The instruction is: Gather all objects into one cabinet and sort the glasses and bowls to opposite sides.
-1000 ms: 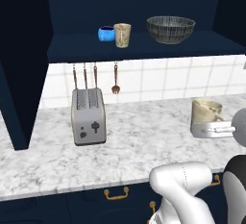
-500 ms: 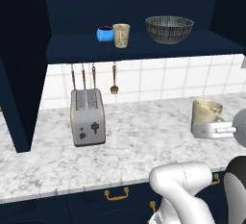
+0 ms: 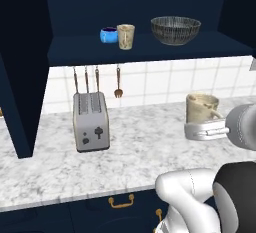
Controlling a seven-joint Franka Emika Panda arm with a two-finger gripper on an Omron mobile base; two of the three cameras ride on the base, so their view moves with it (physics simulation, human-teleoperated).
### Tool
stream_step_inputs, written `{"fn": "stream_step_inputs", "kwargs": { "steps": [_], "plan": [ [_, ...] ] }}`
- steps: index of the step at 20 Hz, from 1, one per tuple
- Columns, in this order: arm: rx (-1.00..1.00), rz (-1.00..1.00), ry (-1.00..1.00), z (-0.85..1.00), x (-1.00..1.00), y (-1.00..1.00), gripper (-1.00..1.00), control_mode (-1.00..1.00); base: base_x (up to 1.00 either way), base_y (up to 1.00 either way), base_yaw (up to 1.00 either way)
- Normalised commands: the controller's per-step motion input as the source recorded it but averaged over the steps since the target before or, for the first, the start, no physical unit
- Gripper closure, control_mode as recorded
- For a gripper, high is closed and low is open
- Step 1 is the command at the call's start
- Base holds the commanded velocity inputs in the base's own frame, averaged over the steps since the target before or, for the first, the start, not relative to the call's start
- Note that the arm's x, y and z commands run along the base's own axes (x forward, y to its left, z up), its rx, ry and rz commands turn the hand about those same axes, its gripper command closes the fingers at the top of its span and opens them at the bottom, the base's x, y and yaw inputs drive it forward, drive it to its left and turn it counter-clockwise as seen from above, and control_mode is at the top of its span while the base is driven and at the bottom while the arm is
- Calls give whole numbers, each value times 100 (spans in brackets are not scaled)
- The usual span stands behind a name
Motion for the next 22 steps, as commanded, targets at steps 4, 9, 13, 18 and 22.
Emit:
{"fn": "stream_step_inputs", "kwargs": {
  "steps": [4,9,13,18,22],
  "plan": [
    [-2,11,-4,66,0,20,100,-100,0,0,0],
    [0,19,0,46,0,4,100,-100,0,0,0],
    [-1,21,0,5,14,3,100,-100,0,0,0],
    [0,14,-3,2,52,25,100,-100,0,0,0],
    [0,1,-1,7,54,31,100,-100,0,0,0]
  ]
}}
